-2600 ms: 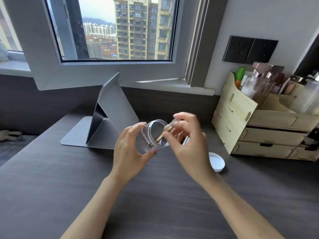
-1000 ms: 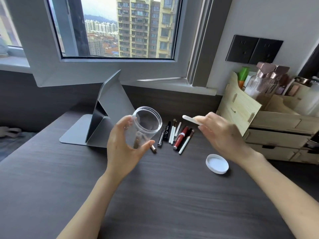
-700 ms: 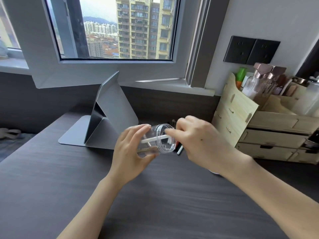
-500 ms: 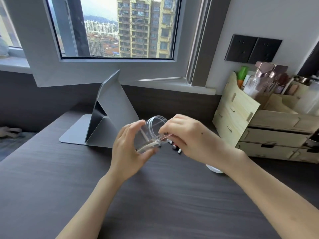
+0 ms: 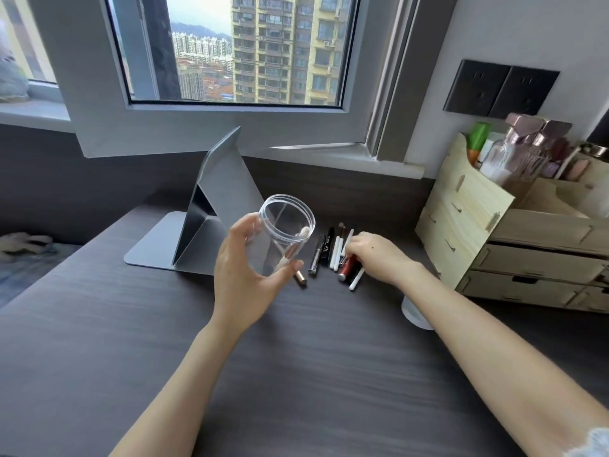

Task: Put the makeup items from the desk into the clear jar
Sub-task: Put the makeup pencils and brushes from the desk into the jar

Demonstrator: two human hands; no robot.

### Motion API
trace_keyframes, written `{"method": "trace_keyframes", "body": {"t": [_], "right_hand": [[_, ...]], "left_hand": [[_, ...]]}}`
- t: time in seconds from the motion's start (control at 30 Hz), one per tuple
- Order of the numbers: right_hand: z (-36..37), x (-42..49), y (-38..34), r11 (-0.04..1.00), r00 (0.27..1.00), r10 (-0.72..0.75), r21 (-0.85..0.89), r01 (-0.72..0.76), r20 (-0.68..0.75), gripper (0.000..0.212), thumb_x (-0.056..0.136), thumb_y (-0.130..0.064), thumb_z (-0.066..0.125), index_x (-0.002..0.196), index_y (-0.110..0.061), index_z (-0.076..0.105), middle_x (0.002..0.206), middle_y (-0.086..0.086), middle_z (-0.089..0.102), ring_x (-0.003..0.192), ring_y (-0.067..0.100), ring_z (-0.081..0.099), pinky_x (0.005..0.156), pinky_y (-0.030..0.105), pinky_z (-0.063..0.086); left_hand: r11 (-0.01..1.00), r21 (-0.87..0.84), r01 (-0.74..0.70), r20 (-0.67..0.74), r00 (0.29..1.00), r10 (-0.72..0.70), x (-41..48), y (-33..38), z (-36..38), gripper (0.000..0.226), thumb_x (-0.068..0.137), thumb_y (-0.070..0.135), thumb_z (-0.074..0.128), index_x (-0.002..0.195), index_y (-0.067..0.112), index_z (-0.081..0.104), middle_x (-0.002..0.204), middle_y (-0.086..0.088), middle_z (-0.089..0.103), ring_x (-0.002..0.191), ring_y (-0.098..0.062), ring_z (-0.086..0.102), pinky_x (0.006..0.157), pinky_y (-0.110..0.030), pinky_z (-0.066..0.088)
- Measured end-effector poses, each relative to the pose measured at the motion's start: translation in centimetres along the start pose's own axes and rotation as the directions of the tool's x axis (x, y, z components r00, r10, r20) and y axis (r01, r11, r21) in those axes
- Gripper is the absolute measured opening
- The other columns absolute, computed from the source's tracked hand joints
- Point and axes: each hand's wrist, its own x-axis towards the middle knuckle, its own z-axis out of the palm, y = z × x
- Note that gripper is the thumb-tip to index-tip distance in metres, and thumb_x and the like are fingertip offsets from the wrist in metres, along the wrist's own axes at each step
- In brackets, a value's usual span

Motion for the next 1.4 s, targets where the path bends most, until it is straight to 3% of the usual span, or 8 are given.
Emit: {"method": "trace_keyframes", "body": {"t": [0.3,0.47,0.67,0.8,0.97,1.1,1.23,1.4], "right_hand": [[-0.4,0.9,0.5,0.951,0.981,-0.187,-0.245,0.192,0.04,0.024,0.086,0.001,0.047,0.1,-0.012,0.062,0.105,0.006,0.067,0.102,0.028,0.057,0.078,0.034,0.039],[-3.0,-2.0,0.2,0.926,0.961,0.209,0.352,-0.134,-0.184,0.016,0.094,-0.016,0.047,0.108,-0.013,0.053,0.084,0.002,0.06,0.075,0.023,0.055,0.068,0.034,0.043],[-7.0,-8.0,-2.6,0.378,0.862,0.485,0.924,-0.055,-0.148,0.031,0.085,-0.041,0.051,0.108,-0.027,0.066,0.044,-0.01,0.043,0.045,0.005,0.034,0.047,0.014,0.032],[-10.1,-10.8,-5.0,0.525,0.954,0.283,0.848,-0.068,-0.099,0.02,0.094,-0.024,0.05,0.104,-0.034,0.064,0.058,0.0,0.052,0.052,0.008,0.041,0.051,0.018,0.034],[-11.5,-11.1,-7.4,0.849,0.982,0.107,0.529,-0.01,-0.154,0.014,0.089,-0.02,0.059,0.101,-0.026,0.064,0.074,-0.02,0.057,0.065,0.0,0.055,0.054,0.009,0.041],[-11.1,-9.8,-9.0,0.783,0.888,0.251,0.62,0.047,-0.385,0.012,0.076,-0.018,0.076,0.076,-0.01,0.066,0.068,-0.009,0.063,0.069,-0.001,0.06,0.057,0.005,0.043],[-10.5,-8.0,-11.1,0.579,0.872,0.346,0.81,0.094,-0.348,0.005,0.087,-0.017,0.064,0.084,-0.014,0.066,0.073,-0.01,0.064,0.061,-0.002,0.061,0.058,0.009,0.044],[-9.4,-7.4,-12.6,0.655,0.868,0.307,0.748,0.106,-0.392,0.012,0.087,-0.015,0.061,0.099,-0.014,0.064,0.087,-0.005,0.069,0.08,0.007,0.062,0.069,0.016,0.049]], "left_hand": [[0.998,0.057,-0.034,0.053,0.998,0.031,-0.4,-0.3,0.4,0.077,0.059,0.033,0.085,0.122,0.024,0.043,0.119,0.001,0.06,0.111,-0.016,0.054,0.096,-0.034,0.043],[0.998,0.053,-0.025,0.053,0.998,0.022,-0.4,-0.4,0.4,0.077,0.059,0.032,0.086,0.123,0.021,0.045,0.12,0.002,0.06,0.112,-0.012,0.053,0.097,-0.026,0.041],[0.993,0.083,-0.085,0.089,0.993,0.077,-0.7,-0.2,0.6,0.076,0.058,0.028,0.088,0.122,0.016,0.048,0.121,0.002,0.059,0.111,-0.008,0.051,0.096,-0.013,0.036],[0.966,0.16,-0.204,0.125,0.975,0.185,-0.8,0.2,0.8,0.078,0.055,0.024,0.09,0.121,0.016,0.049,0.115,0.01,0.052,0.105,-0.002,0.046,0.093,-0.004,0.029],[0.896,0.236,-0.375,0.219,0.919,0.327,-0.8,0.0,1.0,0.072,0.061,0.031,0.084,0.121,0.009,0.051,0.115,-0.002,0.061,0.107,-0.018,0.052,0.091,-0.034,0.045],[0.877,0.23,-0.423,0.244,0.897,0.369,-1.0,-0.1,1.3,0.072,0.062,0.034,0.083,0.122,0.013,0.048,0.116,-0.005,0.063,0.106,-0.024,0.055,0.089,-0.042,0.047],[0.9,0.214,-0.38,0.245,0.913,0.327,-1.2,-0.1,1.4,0.074,0.059,0.031,0.084,0.121,0.01,0.049,0.115,-0.006,0.062,0.107,-0.019,0.052,0.088,-0.036,0.046],[0.939,0.198,-0.279,0.163,0.955,0.249,-0.9,0.0,0.9,0.071,0.06,0.033,0.082,0.119,0.011,0.049,0.114,-0.002,0.06,0.106,-0.014,0.049,0.092,-0.014,0.035]]}}
